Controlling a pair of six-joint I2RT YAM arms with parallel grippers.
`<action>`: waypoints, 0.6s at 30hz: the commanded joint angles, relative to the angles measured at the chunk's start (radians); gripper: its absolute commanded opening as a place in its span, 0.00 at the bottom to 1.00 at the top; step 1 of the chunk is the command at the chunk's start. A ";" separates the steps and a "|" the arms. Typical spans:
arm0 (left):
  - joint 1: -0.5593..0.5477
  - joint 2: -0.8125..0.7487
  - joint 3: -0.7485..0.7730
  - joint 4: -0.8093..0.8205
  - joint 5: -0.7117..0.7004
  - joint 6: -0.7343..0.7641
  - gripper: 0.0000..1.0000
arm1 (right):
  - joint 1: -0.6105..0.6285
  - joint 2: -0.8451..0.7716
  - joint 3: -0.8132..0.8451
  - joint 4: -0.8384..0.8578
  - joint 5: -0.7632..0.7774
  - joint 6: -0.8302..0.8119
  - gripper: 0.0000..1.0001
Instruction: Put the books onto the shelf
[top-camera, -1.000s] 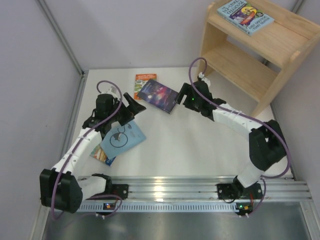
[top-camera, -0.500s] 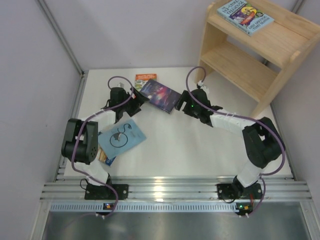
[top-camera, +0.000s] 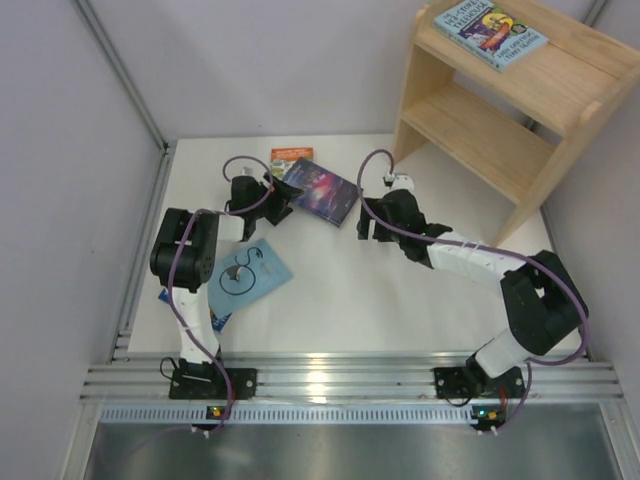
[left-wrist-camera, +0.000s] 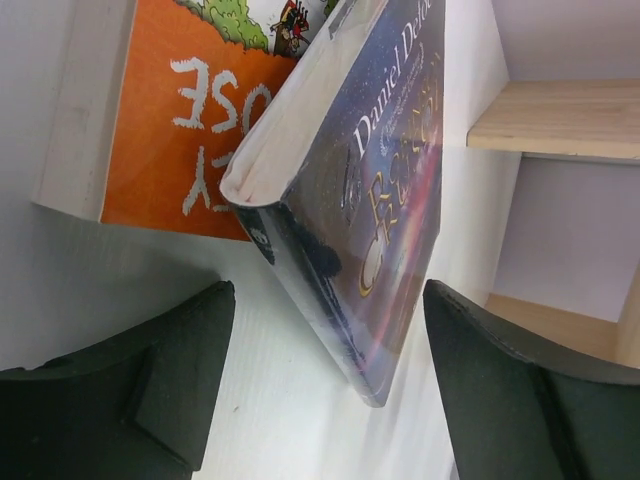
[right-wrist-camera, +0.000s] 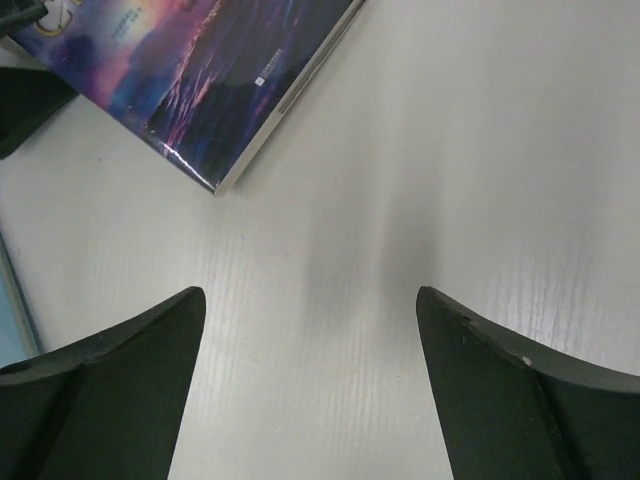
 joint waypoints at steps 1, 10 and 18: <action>0.005 0.031 0.035 0.124 0.019 -0.040 0.80 | 0.063 -0.011 -0.011 0.076 0.004 -0.174 0.86; 0.005 0.007 0.036 0.103 0.057 -0.055 0.26 | 0.284 0.078 0.075 0.104 0.234 -0.595 0.98; -0.001 -0.081 0.012 0.075 0.160 -0.122 0.00 | 0.359 0.173 0.089 0.281 0.393 -0.929 0.99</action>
